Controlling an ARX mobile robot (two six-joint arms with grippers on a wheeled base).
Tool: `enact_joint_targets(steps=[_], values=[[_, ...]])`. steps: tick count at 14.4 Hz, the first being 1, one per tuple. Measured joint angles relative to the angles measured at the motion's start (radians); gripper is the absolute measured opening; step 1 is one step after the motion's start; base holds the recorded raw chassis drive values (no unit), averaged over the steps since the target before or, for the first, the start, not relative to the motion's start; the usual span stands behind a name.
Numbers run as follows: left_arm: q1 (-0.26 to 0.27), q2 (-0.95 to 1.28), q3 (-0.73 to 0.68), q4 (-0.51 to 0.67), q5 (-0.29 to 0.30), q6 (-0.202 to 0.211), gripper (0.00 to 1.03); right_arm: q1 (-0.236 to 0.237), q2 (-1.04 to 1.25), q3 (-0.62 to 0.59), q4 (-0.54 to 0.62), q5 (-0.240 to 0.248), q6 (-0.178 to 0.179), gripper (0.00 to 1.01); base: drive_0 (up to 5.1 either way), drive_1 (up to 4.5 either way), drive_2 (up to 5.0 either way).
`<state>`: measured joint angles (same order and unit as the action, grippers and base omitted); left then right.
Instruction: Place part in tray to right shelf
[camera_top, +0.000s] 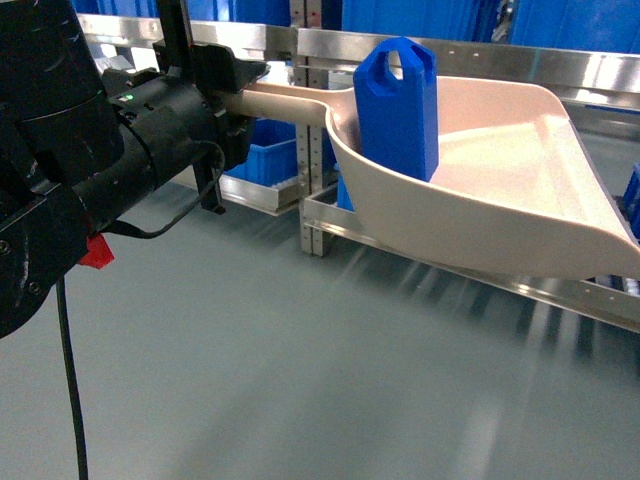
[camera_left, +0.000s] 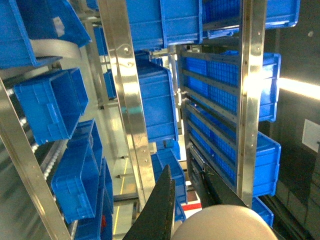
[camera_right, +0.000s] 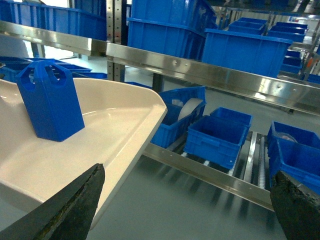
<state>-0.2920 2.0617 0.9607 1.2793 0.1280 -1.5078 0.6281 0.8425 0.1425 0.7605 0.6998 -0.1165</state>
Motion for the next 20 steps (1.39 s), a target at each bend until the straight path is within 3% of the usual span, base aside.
enact_joint_targets(steps=[20], values=[[0.002,0.0,0.0,0.0,-0.003,0.0,0.12,0.0,0.0,0.0,0.0,0.0,0.0,0.98,-1.6,-1.61,-1.6]])
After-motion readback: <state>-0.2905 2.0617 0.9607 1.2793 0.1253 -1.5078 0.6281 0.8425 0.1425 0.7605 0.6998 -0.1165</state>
